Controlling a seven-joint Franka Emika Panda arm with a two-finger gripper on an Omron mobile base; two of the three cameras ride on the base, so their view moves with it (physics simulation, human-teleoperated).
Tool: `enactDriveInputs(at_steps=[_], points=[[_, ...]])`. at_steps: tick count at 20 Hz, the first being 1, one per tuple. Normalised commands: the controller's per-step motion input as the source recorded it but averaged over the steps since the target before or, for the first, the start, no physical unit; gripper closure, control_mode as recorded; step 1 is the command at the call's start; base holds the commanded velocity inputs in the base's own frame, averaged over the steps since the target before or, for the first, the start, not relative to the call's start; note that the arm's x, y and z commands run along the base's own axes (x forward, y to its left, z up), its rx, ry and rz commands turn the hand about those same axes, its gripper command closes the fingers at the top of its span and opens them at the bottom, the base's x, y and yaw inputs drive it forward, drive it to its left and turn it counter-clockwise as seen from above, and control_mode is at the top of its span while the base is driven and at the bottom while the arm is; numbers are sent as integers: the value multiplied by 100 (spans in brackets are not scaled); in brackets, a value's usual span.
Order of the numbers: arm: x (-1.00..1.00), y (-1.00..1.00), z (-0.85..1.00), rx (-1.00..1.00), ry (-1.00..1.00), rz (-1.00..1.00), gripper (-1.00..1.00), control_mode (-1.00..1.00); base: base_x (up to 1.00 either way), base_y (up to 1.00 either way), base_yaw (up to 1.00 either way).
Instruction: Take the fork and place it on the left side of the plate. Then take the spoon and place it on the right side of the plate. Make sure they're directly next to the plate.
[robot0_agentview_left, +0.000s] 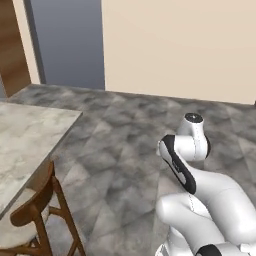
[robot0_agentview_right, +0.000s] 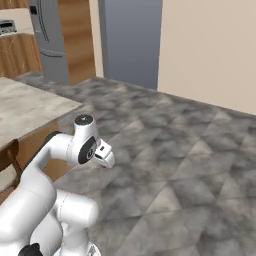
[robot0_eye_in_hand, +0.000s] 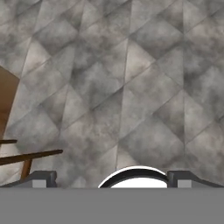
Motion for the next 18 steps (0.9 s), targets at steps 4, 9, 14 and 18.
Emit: enactDriveInputs(at_steps=[4, 9, 14, 18], points=[[0, 0, 0, 0, 0, 0, -100, 100, 94, -19, 0], [0, 0, 0, 0, 0, 0, -100, 100, 94, -14, 0], [0, 0, 0, 0, 0, 0, -100, 100, 94, -7, 0], [0, 0, 0, 0, 0, 0, -100, 100, 94, 0, 6]])
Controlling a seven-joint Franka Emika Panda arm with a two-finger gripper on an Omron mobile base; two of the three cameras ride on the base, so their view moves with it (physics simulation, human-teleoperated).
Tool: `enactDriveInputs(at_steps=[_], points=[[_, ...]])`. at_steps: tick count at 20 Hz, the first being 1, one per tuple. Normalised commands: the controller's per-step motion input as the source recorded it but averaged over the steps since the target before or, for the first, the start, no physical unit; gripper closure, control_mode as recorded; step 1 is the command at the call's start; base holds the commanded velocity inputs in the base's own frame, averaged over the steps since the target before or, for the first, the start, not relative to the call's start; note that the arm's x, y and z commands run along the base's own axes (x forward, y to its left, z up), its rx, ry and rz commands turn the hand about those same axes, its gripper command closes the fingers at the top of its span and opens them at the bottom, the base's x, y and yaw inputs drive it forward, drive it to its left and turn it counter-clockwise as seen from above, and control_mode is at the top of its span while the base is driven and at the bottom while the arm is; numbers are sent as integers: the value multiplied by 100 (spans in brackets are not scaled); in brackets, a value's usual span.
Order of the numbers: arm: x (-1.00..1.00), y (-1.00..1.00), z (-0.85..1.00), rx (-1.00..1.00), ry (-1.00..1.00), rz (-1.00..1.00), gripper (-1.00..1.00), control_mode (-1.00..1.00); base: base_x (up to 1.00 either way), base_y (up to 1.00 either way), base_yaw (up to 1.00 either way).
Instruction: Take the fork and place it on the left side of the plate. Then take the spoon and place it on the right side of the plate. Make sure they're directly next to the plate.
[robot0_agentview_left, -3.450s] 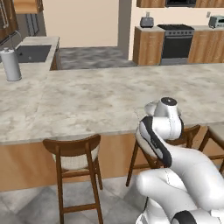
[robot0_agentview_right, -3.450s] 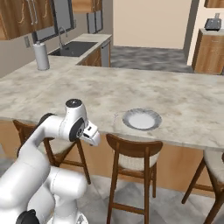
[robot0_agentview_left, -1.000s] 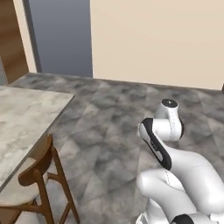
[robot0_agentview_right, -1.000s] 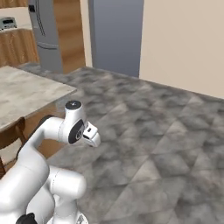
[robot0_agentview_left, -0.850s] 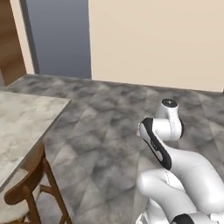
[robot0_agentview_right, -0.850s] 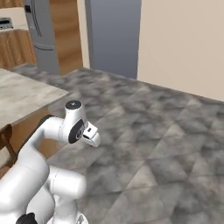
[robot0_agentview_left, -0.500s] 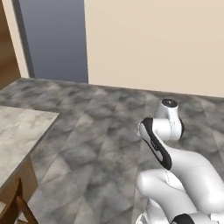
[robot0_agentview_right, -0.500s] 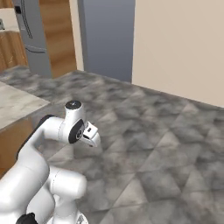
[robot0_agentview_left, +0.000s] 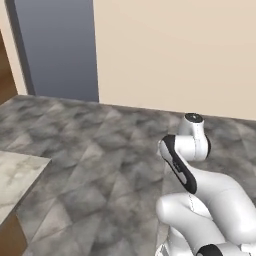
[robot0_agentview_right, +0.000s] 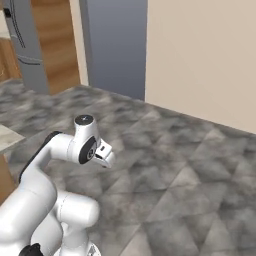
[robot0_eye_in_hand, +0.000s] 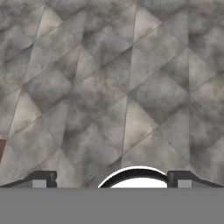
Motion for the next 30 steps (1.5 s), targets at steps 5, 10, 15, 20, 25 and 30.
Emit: enactDriveInputs(at_steps=[5, 10, 15, 20, 25, 30], points=[[0, 0, 0, 0, 0, 0, -100, 100, 94, 3, 15], [0, 0, 0, 0, 0, 0, -100, 100, 94, 4, 21], [0, 0, 0, 0, 0, 0, -100, 100, 94, 4, 25], [0, 0, 0, 0, 0, 0, -100, 100, 90, 2, 32], [0, 0, 0, 0, 0, 0, -100, 100, 78, 0, 46], [0, 0, 0, 0, 0, 0, -100, 100, 78, 0, 46]])
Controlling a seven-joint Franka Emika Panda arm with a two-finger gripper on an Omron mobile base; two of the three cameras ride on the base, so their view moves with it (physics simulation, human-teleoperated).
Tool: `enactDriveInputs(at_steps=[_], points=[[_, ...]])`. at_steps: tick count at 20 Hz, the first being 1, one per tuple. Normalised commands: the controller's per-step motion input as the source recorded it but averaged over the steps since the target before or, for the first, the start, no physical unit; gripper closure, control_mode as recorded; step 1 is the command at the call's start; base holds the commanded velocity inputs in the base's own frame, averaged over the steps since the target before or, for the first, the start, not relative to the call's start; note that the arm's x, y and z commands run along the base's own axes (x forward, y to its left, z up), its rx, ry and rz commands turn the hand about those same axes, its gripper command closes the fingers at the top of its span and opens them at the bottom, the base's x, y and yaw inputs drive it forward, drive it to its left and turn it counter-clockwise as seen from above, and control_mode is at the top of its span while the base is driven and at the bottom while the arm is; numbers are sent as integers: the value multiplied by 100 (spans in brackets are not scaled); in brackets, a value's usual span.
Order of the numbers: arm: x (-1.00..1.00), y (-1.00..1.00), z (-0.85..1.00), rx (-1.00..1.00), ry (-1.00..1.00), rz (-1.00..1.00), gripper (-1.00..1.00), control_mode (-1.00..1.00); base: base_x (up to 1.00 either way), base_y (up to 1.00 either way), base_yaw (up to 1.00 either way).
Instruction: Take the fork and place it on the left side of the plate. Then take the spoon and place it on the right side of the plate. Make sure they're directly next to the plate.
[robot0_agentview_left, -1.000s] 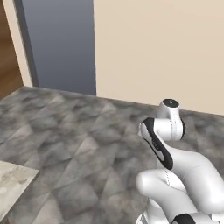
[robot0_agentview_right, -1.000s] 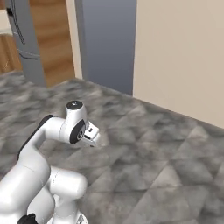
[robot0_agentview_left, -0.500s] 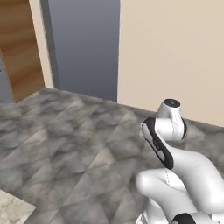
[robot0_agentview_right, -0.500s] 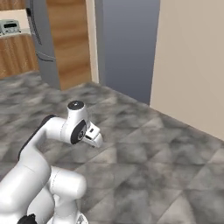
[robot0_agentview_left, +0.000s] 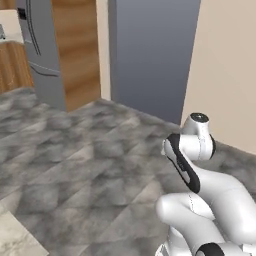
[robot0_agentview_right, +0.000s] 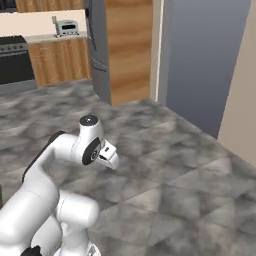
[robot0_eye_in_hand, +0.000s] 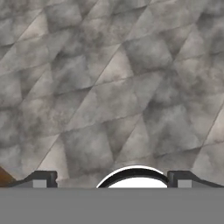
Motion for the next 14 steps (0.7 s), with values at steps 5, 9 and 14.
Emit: enactDriveInputs(at_steps=[5, 9, 14], points=[[0, 0, 0, 0, 0, 0, -100, 100, 80, 0, 43], [0, 0, 0, 0, 0, 0, -100, 100, 80, 0, 42], [0, 0, 0, 0, 0, 0, -100, 100, 82, 0, 40]])
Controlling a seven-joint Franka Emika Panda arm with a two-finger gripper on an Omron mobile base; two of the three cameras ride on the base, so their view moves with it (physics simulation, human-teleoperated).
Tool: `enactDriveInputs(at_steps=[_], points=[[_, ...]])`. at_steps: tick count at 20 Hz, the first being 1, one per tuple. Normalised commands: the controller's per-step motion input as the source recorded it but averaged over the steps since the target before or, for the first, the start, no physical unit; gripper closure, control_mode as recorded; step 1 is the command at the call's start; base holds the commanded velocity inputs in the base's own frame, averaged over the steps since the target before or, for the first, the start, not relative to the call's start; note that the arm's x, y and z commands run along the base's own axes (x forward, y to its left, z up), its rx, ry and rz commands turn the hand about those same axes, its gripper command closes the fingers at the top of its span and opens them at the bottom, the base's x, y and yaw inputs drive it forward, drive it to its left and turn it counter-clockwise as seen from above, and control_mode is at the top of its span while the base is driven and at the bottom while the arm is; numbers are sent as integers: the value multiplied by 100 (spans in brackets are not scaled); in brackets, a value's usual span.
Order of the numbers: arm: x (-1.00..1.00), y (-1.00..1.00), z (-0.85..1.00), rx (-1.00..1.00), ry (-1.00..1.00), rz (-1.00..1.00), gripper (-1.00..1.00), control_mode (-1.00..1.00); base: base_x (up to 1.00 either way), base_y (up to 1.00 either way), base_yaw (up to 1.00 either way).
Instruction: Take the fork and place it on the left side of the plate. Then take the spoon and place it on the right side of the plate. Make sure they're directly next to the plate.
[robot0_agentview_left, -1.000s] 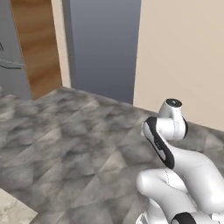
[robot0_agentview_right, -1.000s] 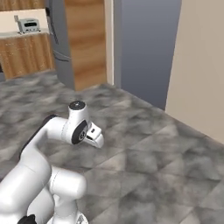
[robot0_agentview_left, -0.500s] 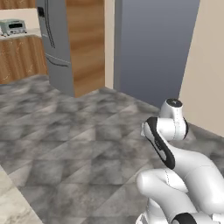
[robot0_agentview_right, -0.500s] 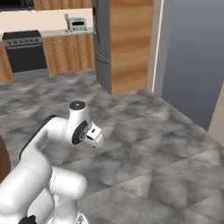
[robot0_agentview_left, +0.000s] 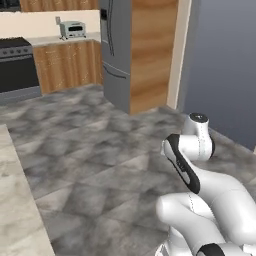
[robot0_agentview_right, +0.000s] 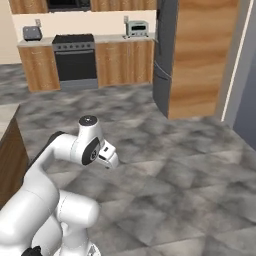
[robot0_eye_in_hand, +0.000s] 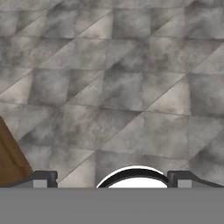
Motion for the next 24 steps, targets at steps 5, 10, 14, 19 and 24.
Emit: enactDriveInputs(at_steps=[5, 10, 14, 19, 24], points=[[0, 0, 0, 0, 0, 0, -100, 100, 91, 2, 28], [0, 0, 0, 0, 0, 0, -100, 100, 94, 0, 21], [0, 0, 0, 0, 0, 0, -100, 100, 94, 0, 21], [0, 0, 0, 0, 0, 0, -100, 100, 88, 0, 25], [0, 0, 0, 0, 0, 0, -100, 100, 94, -1, 14]])
